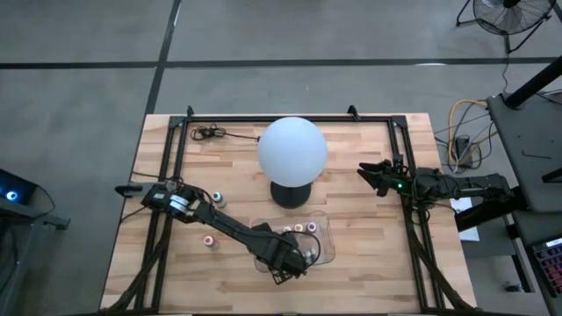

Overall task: Pick & Place food coloring
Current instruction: Put the small blue food coloring bottle into the transparent bin, then put the big green food coloring bottle into the transparent bin

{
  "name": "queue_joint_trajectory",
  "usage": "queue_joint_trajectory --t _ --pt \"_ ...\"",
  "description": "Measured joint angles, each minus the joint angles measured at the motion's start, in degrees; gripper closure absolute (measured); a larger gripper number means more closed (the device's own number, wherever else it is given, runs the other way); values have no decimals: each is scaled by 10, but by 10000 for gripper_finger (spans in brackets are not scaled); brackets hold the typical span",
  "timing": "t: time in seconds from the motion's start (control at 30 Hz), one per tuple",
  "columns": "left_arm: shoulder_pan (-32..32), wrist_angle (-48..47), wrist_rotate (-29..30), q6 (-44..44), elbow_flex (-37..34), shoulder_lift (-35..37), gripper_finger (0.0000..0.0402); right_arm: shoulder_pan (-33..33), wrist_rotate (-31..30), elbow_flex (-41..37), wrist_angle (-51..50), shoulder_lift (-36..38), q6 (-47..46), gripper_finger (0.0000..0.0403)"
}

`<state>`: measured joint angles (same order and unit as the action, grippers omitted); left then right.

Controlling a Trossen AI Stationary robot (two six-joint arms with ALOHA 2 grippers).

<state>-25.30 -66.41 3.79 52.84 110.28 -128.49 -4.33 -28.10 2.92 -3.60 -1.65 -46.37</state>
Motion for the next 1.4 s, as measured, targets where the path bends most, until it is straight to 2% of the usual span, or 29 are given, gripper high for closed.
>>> queue_joint_trajectory --t 0.2,0.33,0.77,0.9,1.23,1.4 --pt "0 0 0 0 0 1 325 0 0 0 0 0 0 101" --pt "0 0 0 0 0 4 303 0 0 0 0 0 0 101" --pt "-3 -7 -8 29 7 54 135 0 0 0 0 0 0 101" --pt "-5 -8 -30 38 16 71 99 0 0 0 0 0 0 101" --pt "-9 -18 -63 51 59 77 87 0 0 0 0 0 0 101" --pt "-10 -90 -59 46 94 78 87 0 0 0 0 0 0 101"
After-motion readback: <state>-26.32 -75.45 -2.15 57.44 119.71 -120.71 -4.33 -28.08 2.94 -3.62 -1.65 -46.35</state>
